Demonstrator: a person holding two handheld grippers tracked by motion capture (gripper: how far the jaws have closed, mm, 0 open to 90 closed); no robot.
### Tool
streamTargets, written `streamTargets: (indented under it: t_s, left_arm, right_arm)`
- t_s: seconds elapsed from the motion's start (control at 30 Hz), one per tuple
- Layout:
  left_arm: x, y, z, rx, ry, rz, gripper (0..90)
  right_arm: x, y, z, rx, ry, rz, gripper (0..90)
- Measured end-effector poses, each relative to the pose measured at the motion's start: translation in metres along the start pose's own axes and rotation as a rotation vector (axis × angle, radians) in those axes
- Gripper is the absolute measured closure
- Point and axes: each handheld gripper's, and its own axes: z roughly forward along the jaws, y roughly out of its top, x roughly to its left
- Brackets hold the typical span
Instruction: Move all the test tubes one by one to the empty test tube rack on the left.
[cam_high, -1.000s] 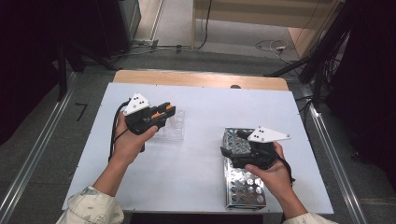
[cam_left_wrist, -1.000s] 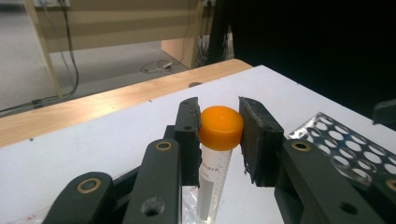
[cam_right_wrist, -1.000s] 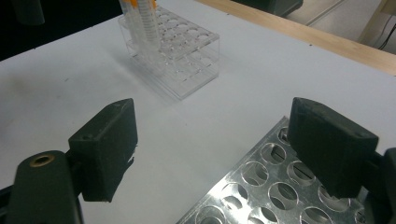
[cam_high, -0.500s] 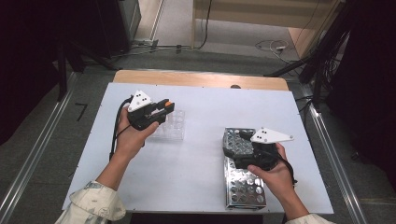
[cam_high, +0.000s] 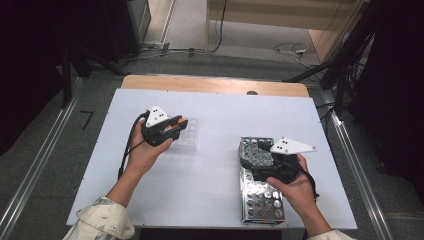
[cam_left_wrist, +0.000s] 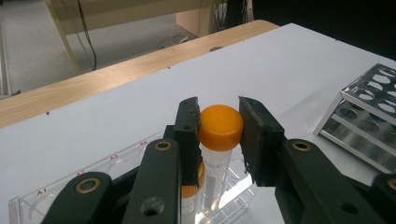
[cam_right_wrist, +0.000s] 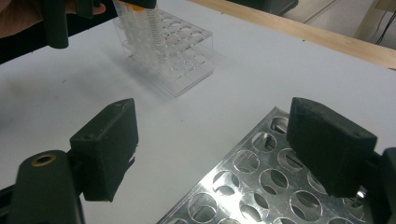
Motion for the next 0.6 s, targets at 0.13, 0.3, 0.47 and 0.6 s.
streamTargets:
  t_s: [0.13,0.3,0.47,0.6]
  left_arm:
    - [0.000,0.000,0.000,-0.002,-0.002,-0.005,68.2]
    - [0.000,0.001,-0.002,-0.013,-0.012,-0.017,60.4]
    - [-0.002,0.003,-0.005,-0.045,0.007,-0.033,39.1]
    - [-0.003,0.006,-0.010,-0.063,0.003,-0.054,29.4]
  right_arm:
    - [0.000,0.000,0.001,0.000,0.004,-0.001,15.4]
    - [0.001,0.000,0.002,0.001,0.005,0.001,15.4]
    - [0.000,-0.001,0.001,-0.004,0.001,0.007,15.4]
    - [-0.001,0.000,-0.001,-0.014,0.001,0.015,15.4]
